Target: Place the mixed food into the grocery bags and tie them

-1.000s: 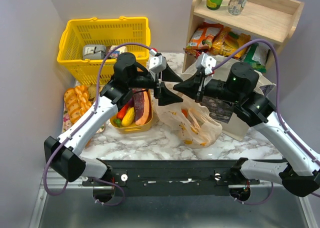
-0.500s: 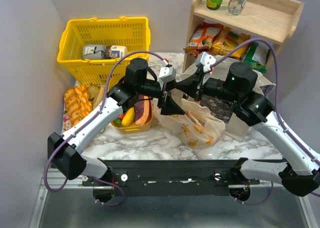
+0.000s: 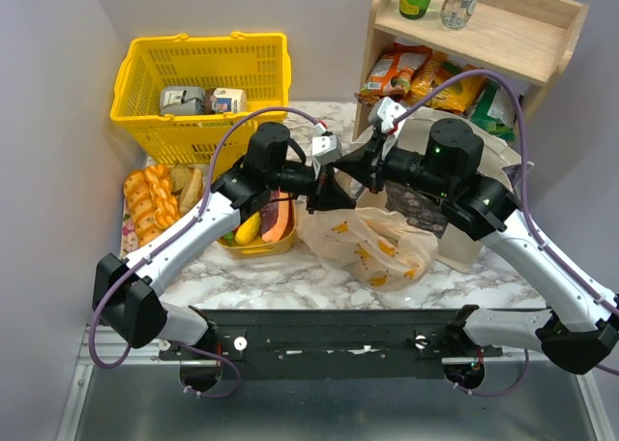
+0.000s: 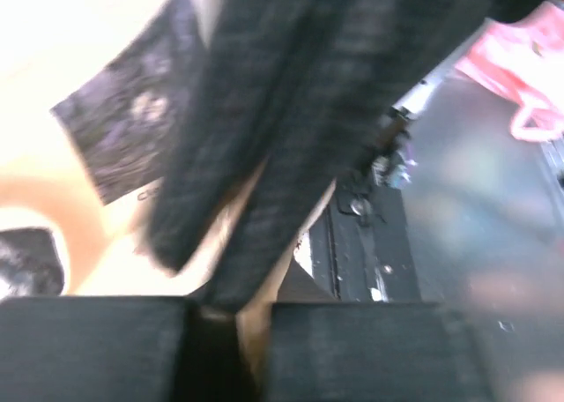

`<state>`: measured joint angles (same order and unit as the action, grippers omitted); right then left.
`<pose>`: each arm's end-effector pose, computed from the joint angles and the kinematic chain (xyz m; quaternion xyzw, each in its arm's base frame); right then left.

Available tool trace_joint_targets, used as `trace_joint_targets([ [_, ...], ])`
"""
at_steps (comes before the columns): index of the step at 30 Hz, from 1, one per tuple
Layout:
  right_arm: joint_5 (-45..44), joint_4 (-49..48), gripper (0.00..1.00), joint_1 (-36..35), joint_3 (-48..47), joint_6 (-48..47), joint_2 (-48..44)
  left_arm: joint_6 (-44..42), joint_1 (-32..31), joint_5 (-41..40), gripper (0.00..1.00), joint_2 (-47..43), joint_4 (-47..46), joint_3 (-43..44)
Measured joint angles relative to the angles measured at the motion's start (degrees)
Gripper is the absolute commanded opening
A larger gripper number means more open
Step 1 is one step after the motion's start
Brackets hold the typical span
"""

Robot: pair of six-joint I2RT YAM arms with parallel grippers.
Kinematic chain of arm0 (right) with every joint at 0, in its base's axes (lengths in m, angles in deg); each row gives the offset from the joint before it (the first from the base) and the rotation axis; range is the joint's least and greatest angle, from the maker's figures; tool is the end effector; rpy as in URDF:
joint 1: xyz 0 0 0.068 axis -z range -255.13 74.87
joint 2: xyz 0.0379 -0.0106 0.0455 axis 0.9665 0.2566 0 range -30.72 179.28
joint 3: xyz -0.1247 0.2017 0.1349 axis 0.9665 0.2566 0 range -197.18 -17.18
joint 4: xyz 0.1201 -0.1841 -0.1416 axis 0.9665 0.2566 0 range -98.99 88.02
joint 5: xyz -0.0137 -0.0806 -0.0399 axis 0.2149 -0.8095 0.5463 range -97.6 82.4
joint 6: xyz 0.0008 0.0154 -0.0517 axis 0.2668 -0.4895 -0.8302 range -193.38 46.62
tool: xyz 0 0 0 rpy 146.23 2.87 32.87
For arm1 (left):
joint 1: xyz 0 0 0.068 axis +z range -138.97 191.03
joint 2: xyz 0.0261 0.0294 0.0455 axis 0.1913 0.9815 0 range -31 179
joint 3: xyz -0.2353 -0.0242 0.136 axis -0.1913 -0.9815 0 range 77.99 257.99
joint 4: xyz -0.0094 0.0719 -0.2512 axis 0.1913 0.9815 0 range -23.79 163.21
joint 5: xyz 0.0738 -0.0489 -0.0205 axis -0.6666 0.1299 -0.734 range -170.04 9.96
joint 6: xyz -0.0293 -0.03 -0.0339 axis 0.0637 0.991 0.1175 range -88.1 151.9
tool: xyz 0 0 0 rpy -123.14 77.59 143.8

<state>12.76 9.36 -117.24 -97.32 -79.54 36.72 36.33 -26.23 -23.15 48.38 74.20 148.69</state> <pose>0.1782 0.1779 0.4591 -0.4064 0.6171 0.3286 0.5882 0.2303 -0.2127 0.3686 0.4721 0.5962 -0.5439 0.3548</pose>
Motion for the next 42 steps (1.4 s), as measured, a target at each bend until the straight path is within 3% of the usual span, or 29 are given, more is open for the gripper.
trace_joint_targets([
  [1,-0.55,0.09,0.21,-0.07,0.13,0.15,0.00,0.17,0.04,-1.51,0.00,-0.09,-0.24,-0.26],
  [2,-1.25,0.15,0.40,-0.07,0.35,0.42,0.00,0.31,0.24,-2.71,0.00,-0.20,-0.35,-0.57],
  [5,-3.45,0.15,0.77,0.28,1.11,1.11,-0.17,1.20,1.36,-4.68,0.00,-0.85,-0.59,-3.13],
  [9,-6.40,1.05,0.86,1.68,2.19,1.77,-1.40,2.43,4.79,-6.05,0.00,-1.49,-1.11,-7.32],
  [14,-10.21,6.03,0.84,4.42,5.44,3.19,-4.61,3.06,6.88,-6.99,0.00,-2.51,-1.44,-10.73],
  [18,-14.51,14.86,0.60,4.98,6.75,3.37,-5.25,3.06,6.88,-7.54,0.00,-2.51,-1.40,-10.71],
  [21,-15.91,21.64,0.55,4.35,8.20,3.13,-4.66,3.04,6.88,-7.98,0.00,-2.51,-1.18,-10.71],
  [25,-16.63,26.29,0.49,-1.51,11.32,3.80,-3.30,2.84,6.88,-8.48,0.00,-2.40,0.24,-10.64],
  [35,-17.35,25.81,0.47,-3.65,11.89,12.90,5.99,1.31,6.62,-8.76,0.00,-1.84,3.67,-10.25],
  [42,-20.39,22.69,0.53,-3.74,13.49,15.85,9.64,0.63,6.12,-8.76,0.00,-1.86,4.57,-10.25],
])
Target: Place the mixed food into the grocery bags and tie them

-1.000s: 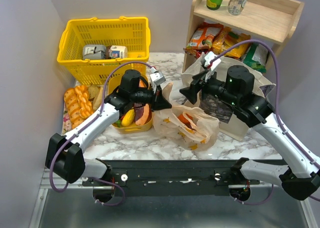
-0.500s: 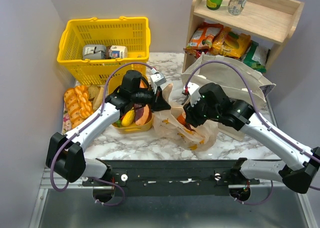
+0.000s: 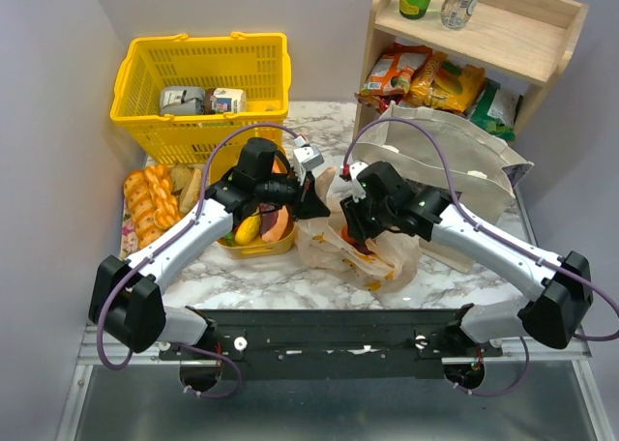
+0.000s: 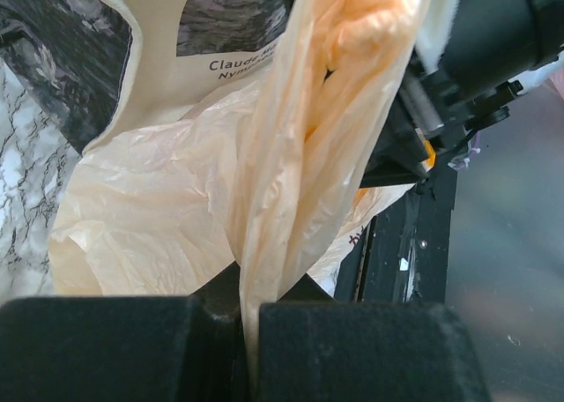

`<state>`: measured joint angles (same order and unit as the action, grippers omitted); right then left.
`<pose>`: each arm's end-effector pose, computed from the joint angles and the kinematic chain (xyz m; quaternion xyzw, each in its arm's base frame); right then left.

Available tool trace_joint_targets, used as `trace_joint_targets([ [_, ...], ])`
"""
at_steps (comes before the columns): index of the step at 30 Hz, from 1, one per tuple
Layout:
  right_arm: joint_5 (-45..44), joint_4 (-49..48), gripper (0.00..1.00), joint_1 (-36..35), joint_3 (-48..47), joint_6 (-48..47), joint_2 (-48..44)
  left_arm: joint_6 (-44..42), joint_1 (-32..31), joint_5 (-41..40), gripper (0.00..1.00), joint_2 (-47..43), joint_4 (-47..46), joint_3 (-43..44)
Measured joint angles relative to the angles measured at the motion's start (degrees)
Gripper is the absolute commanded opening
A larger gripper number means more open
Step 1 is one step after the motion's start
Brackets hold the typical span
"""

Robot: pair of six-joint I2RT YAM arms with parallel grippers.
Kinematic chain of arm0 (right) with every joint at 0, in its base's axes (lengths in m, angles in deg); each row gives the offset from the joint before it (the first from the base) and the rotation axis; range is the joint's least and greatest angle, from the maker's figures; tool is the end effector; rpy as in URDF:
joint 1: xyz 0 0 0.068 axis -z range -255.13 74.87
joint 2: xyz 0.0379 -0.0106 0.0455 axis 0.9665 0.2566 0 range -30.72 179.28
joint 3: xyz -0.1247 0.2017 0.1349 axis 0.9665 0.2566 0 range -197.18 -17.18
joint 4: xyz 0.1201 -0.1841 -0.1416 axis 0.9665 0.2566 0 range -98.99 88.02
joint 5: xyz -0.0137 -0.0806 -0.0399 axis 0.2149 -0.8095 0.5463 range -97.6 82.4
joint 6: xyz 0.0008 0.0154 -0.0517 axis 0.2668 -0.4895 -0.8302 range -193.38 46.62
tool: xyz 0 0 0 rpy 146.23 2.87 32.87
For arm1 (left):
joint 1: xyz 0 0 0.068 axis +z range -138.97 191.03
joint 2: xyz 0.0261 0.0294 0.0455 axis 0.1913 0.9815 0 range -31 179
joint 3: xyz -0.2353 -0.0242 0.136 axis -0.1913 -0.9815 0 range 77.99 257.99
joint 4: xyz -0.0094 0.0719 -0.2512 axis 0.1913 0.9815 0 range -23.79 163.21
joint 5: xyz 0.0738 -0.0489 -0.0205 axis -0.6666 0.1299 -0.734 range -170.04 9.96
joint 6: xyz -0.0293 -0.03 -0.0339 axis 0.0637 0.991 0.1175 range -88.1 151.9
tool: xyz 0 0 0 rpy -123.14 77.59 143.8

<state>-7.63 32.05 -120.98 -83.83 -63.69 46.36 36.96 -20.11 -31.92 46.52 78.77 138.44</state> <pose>0.1958 0.2017 0.2996 -0.2928 0.8974 0.1535 0.2921 0.2428 -0.1777 0.3084 0.3778 0.7227 -0.4776 0.3270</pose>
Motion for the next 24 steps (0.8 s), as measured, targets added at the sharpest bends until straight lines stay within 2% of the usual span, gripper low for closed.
trace_joint_targets([
  [5,-4.26,-2.67,0.55,-1.29,2.34,0.39,1.33,-0.24,0.00,0.00,0.00,-0.02,0.04,0.00],
  [8,-6.71,-4.22,0.51,-2.47,4.09,0.26,2.58,-0.39,-0.02,0.00,0.00,-0.04,0.04,0.00],
  [10,-7.19,-4.63,0.38,-2.91,4.76,0.15,3.02,-0.46,-0.02,-0.07,0.00,-0.04,0.07,0.00],
  [11,-7.50,-4.85,0.27,-2.97,5.05,-0.02,3.21,-0.50,-0.02,-0.11,0.00,-0.04,0.07,0.00],
  [12,-7.85,-4.98,0.11,-3.06,5.25,-0.13,3.32,-0.55,-0.02,-0.33,0.00,-0.04,0.07,0.00],
  [14,-8.52,-5.03,0.01,-3.13,5.33,-0.13,3.28,-0.57,-0.02,-0.96,0.00,-0.04,0.11,0.00],
  [18,-10.40,-4.68,0.01,-3.13,5.11,0.44,0.42,-0.61,0.00,-3.28,0.00,-0.04,0.52,0.00],
  [24,-14.29,-5.84,0.01,-3.19,0.31,0.31,-11.80,-0.07,1.60,-5.40,0.00,-0.04,0.59,0.07],
])
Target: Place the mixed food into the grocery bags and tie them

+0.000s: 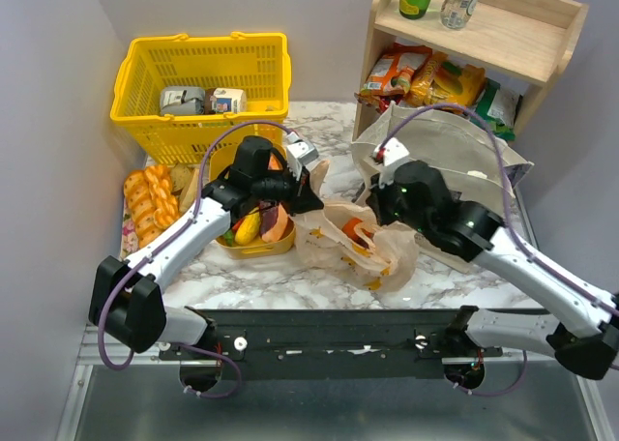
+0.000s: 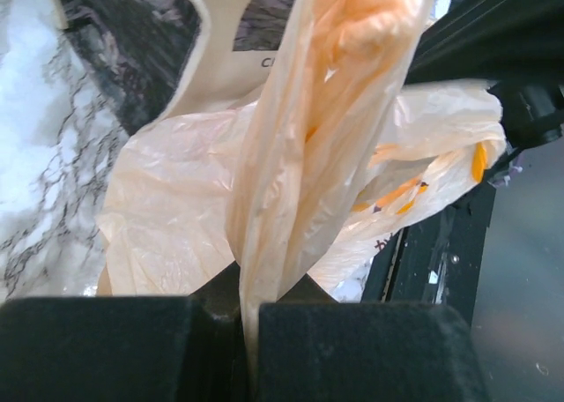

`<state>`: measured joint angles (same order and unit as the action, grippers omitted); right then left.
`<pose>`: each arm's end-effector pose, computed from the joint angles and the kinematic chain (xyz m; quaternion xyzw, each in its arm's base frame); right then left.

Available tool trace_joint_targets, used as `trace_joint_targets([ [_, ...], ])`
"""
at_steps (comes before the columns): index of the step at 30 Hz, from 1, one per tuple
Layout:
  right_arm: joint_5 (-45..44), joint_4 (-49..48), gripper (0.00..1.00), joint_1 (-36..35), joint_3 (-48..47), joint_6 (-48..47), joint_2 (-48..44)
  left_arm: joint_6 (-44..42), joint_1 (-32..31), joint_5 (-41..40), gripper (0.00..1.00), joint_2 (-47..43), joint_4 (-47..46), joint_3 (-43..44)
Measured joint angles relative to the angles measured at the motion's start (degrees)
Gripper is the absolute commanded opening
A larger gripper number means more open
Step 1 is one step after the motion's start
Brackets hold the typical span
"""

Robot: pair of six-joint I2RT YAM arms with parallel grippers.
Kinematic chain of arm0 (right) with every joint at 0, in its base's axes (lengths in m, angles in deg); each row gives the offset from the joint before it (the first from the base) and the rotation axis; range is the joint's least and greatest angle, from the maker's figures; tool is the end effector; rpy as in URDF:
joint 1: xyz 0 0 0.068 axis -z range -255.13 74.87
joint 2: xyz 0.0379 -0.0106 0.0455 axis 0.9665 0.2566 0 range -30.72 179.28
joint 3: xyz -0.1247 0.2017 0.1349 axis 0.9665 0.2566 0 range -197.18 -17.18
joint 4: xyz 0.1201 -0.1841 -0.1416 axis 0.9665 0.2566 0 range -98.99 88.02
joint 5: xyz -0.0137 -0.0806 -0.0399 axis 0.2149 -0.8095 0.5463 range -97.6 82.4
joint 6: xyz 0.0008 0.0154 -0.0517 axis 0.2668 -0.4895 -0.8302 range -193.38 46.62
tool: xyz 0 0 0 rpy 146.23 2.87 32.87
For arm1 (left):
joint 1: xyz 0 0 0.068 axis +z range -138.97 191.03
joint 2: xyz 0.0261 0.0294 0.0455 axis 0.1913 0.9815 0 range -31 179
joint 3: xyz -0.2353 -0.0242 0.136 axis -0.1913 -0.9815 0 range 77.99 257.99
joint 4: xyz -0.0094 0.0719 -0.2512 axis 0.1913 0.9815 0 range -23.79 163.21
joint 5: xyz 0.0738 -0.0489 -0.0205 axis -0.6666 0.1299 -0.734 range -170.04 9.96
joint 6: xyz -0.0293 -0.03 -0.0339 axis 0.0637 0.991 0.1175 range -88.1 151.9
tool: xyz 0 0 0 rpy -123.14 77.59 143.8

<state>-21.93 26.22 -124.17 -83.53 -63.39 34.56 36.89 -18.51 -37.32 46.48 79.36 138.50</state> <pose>0.1661 0.1780 0.3569 -0.2378 0.8457 0.1331 0.4588 0.2501 -0.1695 0.3069 0.3492 0.7499 -0.4393 0.3503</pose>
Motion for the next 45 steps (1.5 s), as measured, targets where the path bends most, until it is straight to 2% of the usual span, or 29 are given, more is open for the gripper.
trace_joint_targets([
  [5,-2.97,-3.39,0.01,0.28,-1.22,-1.55,-6.29,0.90,1.81,-0.50,0.00,0.00,-0.09,0.02],
  [6,-2.78,-3.87,0.03,0.37,-1.22,-2.16,-6.27,0.98,2.08,-0.46,0.00,0.00,-0.17,0.02],
  [9,0.26,-4.26,0.11,0.46,-1.20,-3.43,-2.99,1.05,2.32,0.81,0.00,-0.15,-0.48,0.00],
  [14,7.98,-4.02,0.17,0.46,1.33,-3.93,5.68,-0.85,1.14,2.27,0.00,-0.15,0.94,0.42],
  [17,11.23,-3.67,0.21,0.44,4.94,-3.15,7.02,-2.56,-0.24,2.32,0.00,0.09,2.89,1.31],
  [20,12.70,-3.65,0.30,0.44,7.19,-2.12,6.93,-4.61,-1.18,2.32,0.00,0.39,4.55,1.92],
  [21,12.94,-3.67,0.37,0.44,7.65,-1.84,6.93,-5.25,-1.55,2.32,0.00,0.44,5.25,1.99],
  [23,13.40,-3.89,0.42,0.44,8.63,-1.03,6.93,-6.34,-2.12,2.29,0.00,0.48,6.45,1.99],
  [24,13.55,-3.89,0.49,0.39,9.03,-0.76,6.95,-6.91,-2.43,2.23,0.00,0.50,7.15,1.99],
  [27,13.62,-4.00,0.60,0.33,10.01,-0.33,7.10,-8.35,-3.50,1.70,0.00,0.50,8.81,1.99],
  [30,13.53,-4.31,0.67,0.17,10.64,-0.46,7.37,-9.20,-4.13,1.22,0.00,0.55,9.99,1.99],
  [34,12.17,-4.83,0.72,-0.26,11.50,-0.55,8.20,-9.94,-4.37,0.74,0.00,0.55,10.54,1.99],
  [45,3.96,-5.42,0.73,-2.82,13.42,-0.24,13.27,-10.60,-4.50,0.57,0.00,0.55,10.86,1.99],
])
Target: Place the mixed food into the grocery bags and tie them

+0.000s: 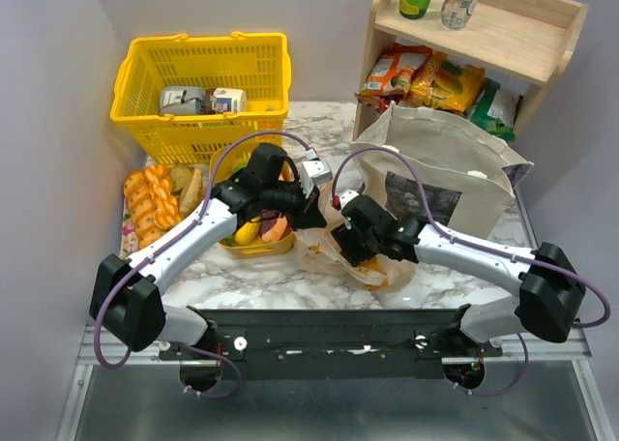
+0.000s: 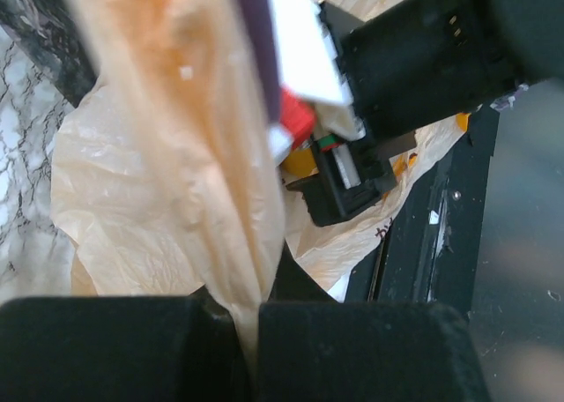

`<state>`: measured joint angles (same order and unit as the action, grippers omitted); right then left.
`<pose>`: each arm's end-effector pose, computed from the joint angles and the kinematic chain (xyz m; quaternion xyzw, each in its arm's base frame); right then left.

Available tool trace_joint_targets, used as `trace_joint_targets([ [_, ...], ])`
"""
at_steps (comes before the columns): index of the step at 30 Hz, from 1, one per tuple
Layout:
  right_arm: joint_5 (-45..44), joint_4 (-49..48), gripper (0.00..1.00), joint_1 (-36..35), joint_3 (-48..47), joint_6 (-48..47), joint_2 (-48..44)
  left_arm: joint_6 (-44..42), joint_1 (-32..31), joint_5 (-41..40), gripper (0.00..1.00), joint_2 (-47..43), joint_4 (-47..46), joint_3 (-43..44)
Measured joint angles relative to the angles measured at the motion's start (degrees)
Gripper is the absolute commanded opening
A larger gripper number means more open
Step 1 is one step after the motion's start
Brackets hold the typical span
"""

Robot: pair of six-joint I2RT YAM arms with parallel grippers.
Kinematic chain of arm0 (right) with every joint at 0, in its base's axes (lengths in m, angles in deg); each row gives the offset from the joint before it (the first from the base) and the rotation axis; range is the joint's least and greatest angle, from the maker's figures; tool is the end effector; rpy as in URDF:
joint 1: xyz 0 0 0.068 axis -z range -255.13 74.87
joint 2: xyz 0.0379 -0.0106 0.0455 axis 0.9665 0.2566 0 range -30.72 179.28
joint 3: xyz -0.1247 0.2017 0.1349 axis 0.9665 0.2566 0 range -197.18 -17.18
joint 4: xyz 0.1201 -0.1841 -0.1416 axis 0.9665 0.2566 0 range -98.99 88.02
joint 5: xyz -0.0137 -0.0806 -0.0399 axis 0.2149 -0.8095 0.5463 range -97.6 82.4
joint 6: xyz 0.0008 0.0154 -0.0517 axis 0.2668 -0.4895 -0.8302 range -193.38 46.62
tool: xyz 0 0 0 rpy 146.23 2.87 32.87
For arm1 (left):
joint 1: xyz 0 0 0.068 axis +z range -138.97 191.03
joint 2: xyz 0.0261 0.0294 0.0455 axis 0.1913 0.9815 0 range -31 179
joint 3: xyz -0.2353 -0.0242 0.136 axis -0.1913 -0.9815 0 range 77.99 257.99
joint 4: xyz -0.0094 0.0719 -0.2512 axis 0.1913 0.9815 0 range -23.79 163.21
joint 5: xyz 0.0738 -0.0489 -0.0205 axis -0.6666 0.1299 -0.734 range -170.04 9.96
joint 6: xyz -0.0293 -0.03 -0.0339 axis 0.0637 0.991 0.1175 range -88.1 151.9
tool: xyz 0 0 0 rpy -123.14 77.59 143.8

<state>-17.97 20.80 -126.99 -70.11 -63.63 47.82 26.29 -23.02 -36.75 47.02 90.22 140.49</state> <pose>0.1756 0.2134 0.2306 -0.3164 0.8970 0.0776 0.2986 0.2302 -0.1850 0.3005 0.4331 0.7376 -0.4207 0.3022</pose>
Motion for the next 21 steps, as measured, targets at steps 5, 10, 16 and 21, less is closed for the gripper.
trace_joint_targets([
  [5,-5.38,3.43,0.77,-1.60,-0.15,1.27,1.55,-0.20,-0.17,-0.07,0.00,0.00,0.17,0.00],
  [10,-6.80,7.91,0.83,-2.60,-3.37,0.68,-0.68,0.20,-0.22,-1.49,0.00,0.02,0.13,0.00],
  [16,-9.81,16.52,0.82,-2.95,-12.22,2.34,-1.60,1.95,-0.50,-3.19,0.00,0.02,-0.85,-0.15],
  [21,-10.99,24.98,0.82,-2.95,-12.87,4.26,-1.81,2.80,-0.87,-3.56,0.00,0.02,-1.57,-0.22],
])
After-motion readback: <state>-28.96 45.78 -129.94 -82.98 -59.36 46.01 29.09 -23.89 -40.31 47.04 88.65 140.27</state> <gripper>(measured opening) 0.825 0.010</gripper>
